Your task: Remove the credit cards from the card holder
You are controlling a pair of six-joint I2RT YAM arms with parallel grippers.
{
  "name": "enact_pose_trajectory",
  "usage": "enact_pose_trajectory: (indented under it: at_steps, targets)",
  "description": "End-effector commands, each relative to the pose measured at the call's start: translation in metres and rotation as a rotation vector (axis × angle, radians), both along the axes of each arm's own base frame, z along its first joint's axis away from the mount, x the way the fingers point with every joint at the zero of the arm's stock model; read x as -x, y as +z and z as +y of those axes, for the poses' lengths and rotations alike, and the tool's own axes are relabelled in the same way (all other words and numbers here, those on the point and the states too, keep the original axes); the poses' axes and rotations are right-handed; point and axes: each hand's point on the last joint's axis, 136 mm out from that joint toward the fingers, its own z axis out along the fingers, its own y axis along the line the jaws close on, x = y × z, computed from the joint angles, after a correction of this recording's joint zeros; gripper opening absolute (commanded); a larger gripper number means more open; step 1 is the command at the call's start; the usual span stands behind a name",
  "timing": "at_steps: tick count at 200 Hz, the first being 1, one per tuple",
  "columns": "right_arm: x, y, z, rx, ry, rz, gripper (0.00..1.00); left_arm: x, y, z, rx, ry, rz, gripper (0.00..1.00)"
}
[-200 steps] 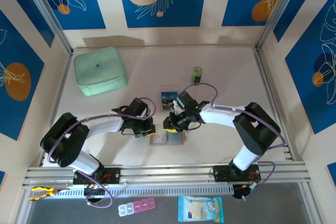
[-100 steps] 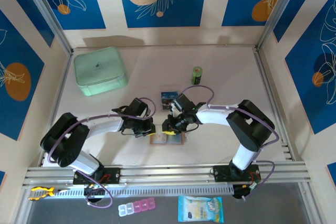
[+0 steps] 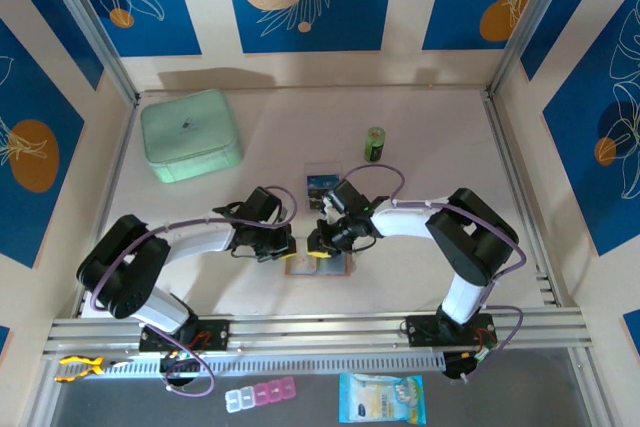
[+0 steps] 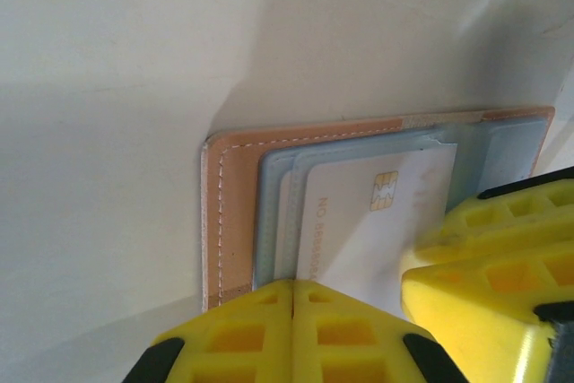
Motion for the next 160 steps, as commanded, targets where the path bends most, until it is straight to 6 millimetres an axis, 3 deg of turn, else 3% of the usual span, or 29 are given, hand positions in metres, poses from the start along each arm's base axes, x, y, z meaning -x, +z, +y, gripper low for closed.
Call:
enact_pose_trajectory:
  at_steps: [1,54,160]
  targets:
    - [0.009,-0.007,-0.002,0.01,0.008,0.042,0.2,0.013,-0.014,0.016,-0.052,0.004,0.045,0.04]
    - [0.009,-0.009,-0.02,0.156,0.013,0.007,0.23,0.013,-0.012,0.017,-0.054,0.007,0.041,0.05]
    - [0.007,0.007,-0.017,0.174,0.043,-0.035,0.23,0.007,-0.001,0.012,-0.04,0.003,0.023,0.05]
